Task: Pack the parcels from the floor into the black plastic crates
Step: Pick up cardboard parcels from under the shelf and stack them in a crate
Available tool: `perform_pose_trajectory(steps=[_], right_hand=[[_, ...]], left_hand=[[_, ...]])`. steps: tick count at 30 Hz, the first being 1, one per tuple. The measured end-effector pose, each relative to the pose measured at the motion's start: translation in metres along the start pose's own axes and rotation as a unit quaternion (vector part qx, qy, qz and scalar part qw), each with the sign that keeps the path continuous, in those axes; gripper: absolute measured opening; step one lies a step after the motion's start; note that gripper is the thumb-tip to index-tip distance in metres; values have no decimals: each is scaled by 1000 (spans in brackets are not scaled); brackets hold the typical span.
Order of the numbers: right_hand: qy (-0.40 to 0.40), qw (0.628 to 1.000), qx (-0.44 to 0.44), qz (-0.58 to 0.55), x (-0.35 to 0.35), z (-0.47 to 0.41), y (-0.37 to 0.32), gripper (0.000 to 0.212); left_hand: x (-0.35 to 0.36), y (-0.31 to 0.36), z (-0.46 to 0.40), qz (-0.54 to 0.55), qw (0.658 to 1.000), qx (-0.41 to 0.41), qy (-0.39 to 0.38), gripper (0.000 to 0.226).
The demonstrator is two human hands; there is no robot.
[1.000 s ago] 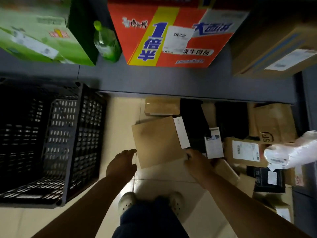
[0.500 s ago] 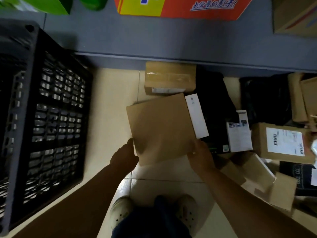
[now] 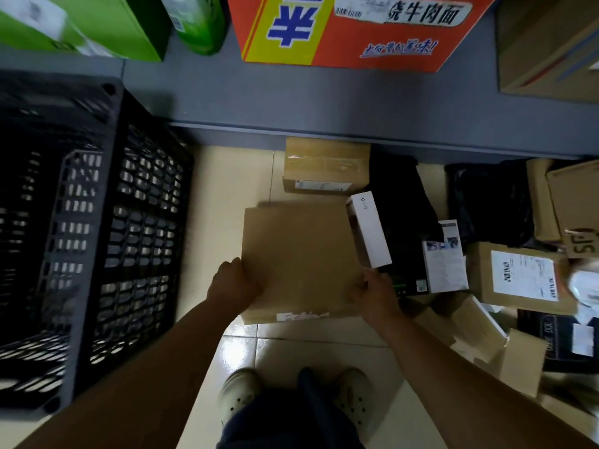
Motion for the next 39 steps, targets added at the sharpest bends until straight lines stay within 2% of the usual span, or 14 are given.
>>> perform_pose_trajectory(steps=[4, 9, 10, 13, 14, 16, 18, 23, 24, 27, 30, 31, 35, 39], right_hand=[[-22, 999, -14, -40, -27, 45, -15, 35], [15, 997, -31, -76, -82, 118, -50, 24], [23, 995, -42, -86, -96, 133, -59, 30], [17, 993, -79, -87, -140, 183, -91, 73], [16, 991, -103, -86, -154, 199, -100, 80], [21, 989, -119, -85, -180, 228, -114, 86], [17, 989, -98, -108, -205, 260, -128, 84], [-16, 969, -76, -234, -258, 336, -157, 27], [-25, 966, -65, -250, -268, 351, -163, 21], [-62, 946, -14, -317, -292, 395, -179, 35], [-83, 932, 27, -352, -309, 428, -194, 48], [-86, 927, 36, -363, -314, 438, -198, 49], [-96, 929, 25, -357, -330, 470, -213, 51], [-112, 941, 13, -320, -343, 496, -221, 57]], left_hand=[[-39, 16, 38, 37, 999, -15, 22, 38], [-103, 59, 102, 56, 997, 23, 52, 73], [-118, 70, 115, 83, 995, 21, 58, 77], [-162, 99, 150, 148, 987, 28, 62, 92], [-178, 110, 161, 175, 982, 34, 64, 93], [-206, 131, 184, 225, 970, 51, 76, 91], [-234, 152, 210, 271, 956, 77, 85, 81], [-301, 193, 271, 407, 901, 98, 113, 51], [-316, 200, 282, 428, 891, 99, 115, 45], [-354, 215, 311, 462, 876, 103, 94, 39], [-387, 222, 334, 480, 871, 87, 59, 71], [-396, 225, 340, 480, 871, 84, 55, 76], [-430, 238, 368, 466, 877, 110, 39, 72], [-455, 242, 392, 448, 884, 133, 14, 51]])
Point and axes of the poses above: each hand's wrist, its own z-axis away from the middle knuckle, its own x-axis out of the palm, y = z × x, the point moved 2 cm from there along -z, towards the middle knuckle, and after that the axes turned 12 degrees about x, right-handed, at the moved point
